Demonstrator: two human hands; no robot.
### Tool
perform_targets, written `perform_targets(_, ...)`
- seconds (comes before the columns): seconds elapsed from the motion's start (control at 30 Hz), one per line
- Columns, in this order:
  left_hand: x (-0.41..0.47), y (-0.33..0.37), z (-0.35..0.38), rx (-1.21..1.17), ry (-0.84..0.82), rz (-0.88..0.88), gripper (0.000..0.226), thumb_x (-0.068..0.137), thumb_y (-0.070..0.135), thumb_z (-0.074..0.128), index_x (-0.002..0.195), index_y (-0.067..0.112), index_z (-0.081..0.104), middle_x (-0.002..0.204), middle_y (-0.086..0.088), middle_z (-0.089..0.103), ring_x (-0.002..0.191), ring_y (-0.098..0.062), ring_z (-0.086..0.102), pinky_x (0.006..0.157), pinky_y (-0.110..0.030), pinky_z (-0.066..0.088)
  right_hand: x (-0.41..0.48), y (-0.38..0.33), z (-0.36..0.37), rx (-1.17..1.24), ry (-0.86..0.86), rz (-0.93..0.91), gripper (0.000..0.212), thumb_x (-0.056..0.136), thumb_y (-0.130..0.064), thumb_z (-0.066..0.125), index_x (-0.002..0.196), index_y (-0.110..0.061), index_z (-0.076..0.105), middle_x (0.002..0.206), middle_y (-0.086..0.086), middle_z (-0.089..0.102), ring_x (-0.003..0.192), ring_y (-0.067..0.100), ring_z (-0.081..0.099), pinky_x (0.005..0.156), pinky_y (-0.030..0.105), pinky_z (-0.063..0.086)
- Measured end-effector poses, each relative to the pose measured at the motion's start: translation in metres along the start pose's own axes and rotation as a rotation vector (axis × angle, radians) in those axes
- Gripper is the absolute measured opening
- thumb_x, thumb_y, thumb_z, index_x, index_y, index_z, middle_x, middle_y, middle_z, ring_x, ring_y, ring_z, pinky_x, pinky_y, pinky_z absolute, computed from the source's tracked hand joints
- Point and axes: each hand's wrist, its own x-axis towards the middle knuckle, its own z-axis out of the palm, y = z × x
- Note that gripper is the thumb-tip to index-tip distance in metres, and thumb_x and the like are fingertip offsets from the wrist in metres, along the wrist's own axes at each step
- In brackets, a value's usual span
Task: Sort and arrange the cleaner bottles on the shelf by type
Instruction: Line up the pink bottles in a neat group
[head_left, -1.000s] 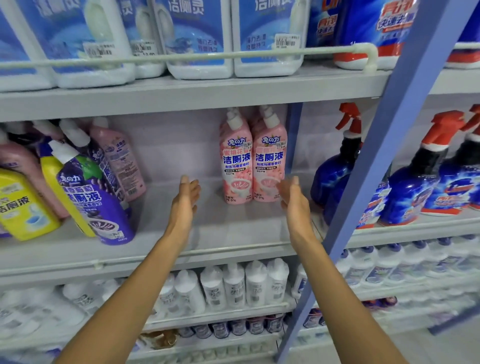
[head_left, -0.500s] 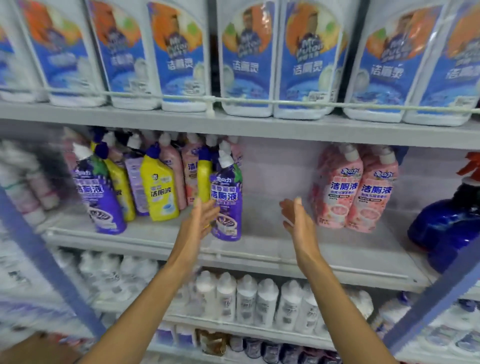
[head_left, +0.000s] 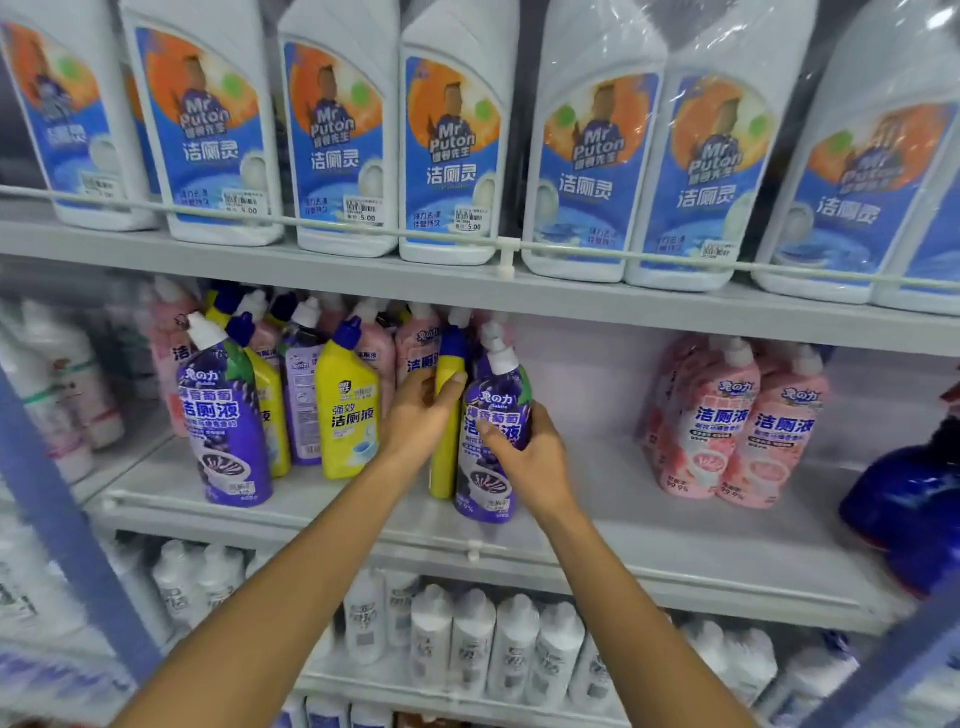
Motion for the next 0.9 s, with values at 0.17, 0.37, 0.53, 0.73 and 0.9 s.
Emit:
perform_targets(0.17,0.018,-0.009,0.015,0.025,0.043,0.072,0.023,0.094,0.023,0.073,0.113,0.012,0.066,0.086,0.010,0.068,0.080,0.002,0.063,0.074,-0.020,0.050,0.009,0.015,-0.014,-0.061,0.032,-0.049,0.053,0.081,-0.046,0.084,0.117,-0.015,0.062,0.107,0.000,0.077,0.092,0.016,0.075,0.082,0.046,0.064)
perform_targets(0.37,0.024,-0.028,0.012,0.036,-0.023,0.073,0.032,0.090,0.044,0.072,0.113,0.021,0.065,0.098,0.001,0.073,0.097,-0.014,0.067,0.084,-0.028,0.053,0.010,0.022,-0.042,-0.172,0.117,-0.095,0.049,0.084,-0.040,0.082,0.117,-0.009,0.063,0.105,0.002,0.078,0.088,0.015,0.075,0.077,0.034,0.063)
perform_targets(0.53,0.020,-0.027,-0.001,0.040,-0.085,0.119,0.024,0.096,0.032,0.070,0.113,0.016,0.067,0.097,0.001,0.072,0.093,-0.013,0.066,0.079,-0.028,0.052,0.022,0.023,-0.048,-0.189,0.234,-0.062,0.048,0.086,-0.042,0.080,0.114,-0.008,0.061,0.104,0.003,0.076,0.087,0.020,0.073,0.075,0.036,0.062)
perform_targets(0.73,0.011,-0.034,-0.042,0.011,-0.079,0.177,0.032,0.087,0.046,0.068,0.114,0.029,0.069,0.100,-0.001,0.075,0.098,-0.024,0.071,0.089,-0.049,0.057,0.050,0.019,-0.039,-0.248,0.311,0.042,0.049,0.090,-0.036,0.078,0.123,-0.006,0.059,0.114,0.010,0.074,0.091,0.026,0.069,0.074,0.027,0.046)
perform_targets(0.9,0.000,-0.033,-0.093,0.031,-0.071,0.202,0.039,0.087,0.044,0.069,0.121,0.025,0.067,0.104,-0.003,0.075,0.100,-0.027,0.071,0.091,-0.052,0.057,0.062,0.025,-0.032,-0.267,0.350,0.030,0.052,0.090,-0.034,0.078,0.124,0.000,0.057,0.118,0.018,0.073,0.101,0.036,0.070,0.074,0.029,0.045)
